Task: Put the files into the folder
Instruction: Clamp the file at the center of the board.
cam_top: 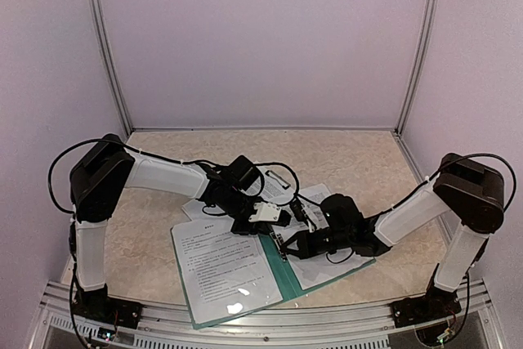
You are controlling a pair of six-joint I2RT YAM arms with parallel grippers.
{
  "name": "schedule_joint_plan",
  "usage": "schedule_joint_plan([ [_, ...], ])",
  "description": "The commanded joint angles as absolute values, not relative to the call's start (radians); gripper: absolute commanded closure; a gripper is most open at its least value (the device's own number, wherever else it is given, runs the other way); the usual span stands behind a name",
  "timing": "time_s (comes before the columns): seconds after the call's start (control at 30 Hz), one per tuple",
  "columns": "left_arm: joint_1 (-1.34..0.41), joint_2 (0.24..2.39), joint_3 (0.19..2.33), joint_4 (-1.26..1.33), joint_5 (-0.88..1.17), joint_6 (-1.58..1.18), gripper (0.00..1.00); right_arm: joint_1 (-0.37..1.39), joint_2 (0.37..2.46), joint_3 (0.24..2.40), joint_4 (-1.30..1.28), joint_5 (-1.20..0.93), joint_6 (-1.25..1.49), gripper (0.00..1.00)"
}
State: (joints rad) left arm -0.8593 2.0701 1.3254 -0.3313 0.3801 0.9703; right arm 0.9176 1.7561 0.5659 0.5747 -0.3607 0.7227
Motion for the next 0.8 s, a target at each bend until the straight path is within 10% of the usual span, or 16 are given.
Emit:
schedule_joint_plan([
  [0.0,-0.877,2.141,1.31,-0.434,0.351,0.948,1.0,0.944,1.802,0.543,0.365,-0.313,0.688,1.0],
  [0.77,-0.877,2.151,1.321,-0.45,0.348,0.945,1.0,0.968,1.572,0.567,0.323,-0.232,0.665,0.89],
])
